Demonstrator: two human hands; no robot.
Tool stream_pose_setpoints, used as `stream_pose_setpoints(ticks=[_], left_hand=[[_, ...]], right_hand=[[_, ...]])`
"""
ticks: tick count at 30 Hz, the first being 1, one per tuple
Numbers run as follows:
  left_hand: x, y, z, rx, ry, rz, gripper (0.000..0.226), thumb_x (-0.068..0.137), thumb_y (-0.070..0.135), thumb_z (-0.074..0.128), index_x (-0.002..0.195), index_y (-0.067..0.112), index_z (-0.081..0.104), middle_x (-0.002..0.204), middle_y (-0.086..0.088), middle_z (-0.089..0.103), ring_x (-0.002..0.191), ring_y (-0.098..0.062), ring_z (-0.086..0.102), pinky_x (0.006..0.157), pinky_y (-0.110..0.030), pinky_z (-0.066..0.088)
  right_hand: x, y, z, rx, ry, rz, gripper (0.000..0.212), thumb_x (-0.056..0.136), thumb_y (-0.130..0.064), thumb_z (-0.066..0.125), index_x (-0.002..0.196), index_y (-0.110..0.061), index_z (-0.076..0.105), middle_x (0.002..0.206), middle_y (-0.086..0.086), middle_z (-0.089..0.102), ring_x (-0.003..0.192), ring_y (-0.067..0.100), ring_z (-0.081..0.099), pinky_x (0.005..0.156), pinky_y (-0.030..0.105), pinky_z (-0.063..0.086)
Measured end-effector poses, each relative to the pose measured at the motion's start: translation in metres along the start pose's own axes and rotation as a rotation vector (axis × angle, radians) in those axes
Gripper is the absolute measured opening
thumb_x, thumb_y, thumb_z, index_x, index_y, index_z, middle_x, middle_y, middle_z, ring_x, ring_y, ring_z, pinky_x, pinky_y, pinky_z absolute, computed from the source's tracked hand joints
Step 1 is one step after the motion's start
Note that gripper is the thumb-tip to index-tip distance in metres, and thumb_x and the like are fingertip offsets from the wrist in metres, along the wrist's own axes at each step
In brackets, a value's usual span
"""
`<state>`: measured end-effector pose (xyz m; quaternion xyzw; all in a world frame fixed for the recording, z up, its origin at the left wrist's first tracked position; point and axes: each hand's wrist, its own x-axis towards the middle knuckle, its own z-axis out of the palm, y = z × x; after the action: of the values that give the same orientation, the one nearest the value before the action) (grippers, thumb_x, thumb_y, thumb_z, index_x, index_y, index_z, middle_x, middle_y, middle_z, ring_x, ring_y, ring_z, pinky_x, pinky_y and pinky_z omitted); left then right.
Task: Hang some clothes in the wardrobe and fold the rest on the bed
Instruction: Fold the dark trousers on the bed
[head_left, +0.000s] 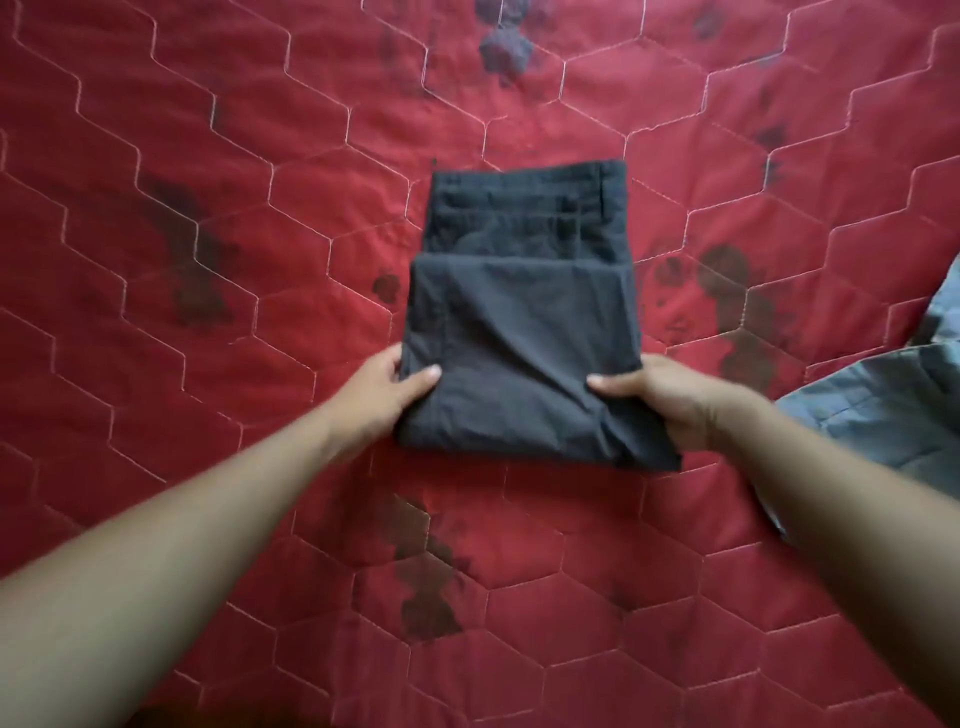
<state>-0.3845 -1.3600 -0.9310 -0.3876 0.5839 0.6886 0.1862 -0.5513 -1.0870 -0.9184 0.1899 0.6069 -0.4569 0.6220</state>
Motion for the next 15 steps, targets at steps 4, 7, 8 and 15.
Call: stream_pose_setpoints(ticks=[4,7,8,15], left_hand=[[-0.046,-0.021,0.005,0.098,0.051,0.083,0.021,0.099,0.005,0.059,0.111,0.021,0.063,0.109,0.008,0.074,0.108,-0.010,0.067,0.093,-0.023,0.052],[-0.059,0.005,0.006,0.121,0.068,0.194,0.020,0.096,0.018,0.062,0.114,0.026,0.065,0.116,0.010,0.073,0.112,-0.006,0.066,0.096,-0.021,0.050],[-0.059,0.018,0.005,0.111,0.088,0.219,0.021,0.094,0.022,0.062,0.114,0.027,0.065,0.118,0.007,0.073,0.114,-0.010,0.066,0.098,-0.024,0.051],[0.016,0.079,0.000,0.396,0.324,0.015,0.038,0.095,0.019,0.066,0.130,0.012,0.053,0.122,-0.014,0.067,0.113,-0.030,0.064,0.104,-0.043,0.047]], right_hand=[[-0.027,0.036,0.025,-0.007,0.123,-0.064,0.025,0.093,-0.003,0.066,0.116,0.004,0.066,0.109,0.022,0.073,0.105,0.039,0.069,0.101,0.054,0.051],[-0.047,0.025,0.026,-0.034,0.149,-0.215,0.013,0.093,-0.006,0.067,0.105,-0.006,0.070,0.104,0.015,0.076,0.096,0.029,0.070,0.095,0.049,0.054],[-0.052,0.014,0.023,-0.053,0.147,-0.274,0.012,0.092,-0.007,0.068,0.103,-0.007,0.071,0.103,0.012,0.077,0.094,0.026,0.071,0.091,0.045,0.056],[-0.024,-0.074,0.011,-0.555,0.436,-0.496,0.038,0.094,-0.016,0.066,0.131,-0.018,0.056,0.113,0.002,0.069,0.107,0.022,0.064,0.098,0.039,0.050]])
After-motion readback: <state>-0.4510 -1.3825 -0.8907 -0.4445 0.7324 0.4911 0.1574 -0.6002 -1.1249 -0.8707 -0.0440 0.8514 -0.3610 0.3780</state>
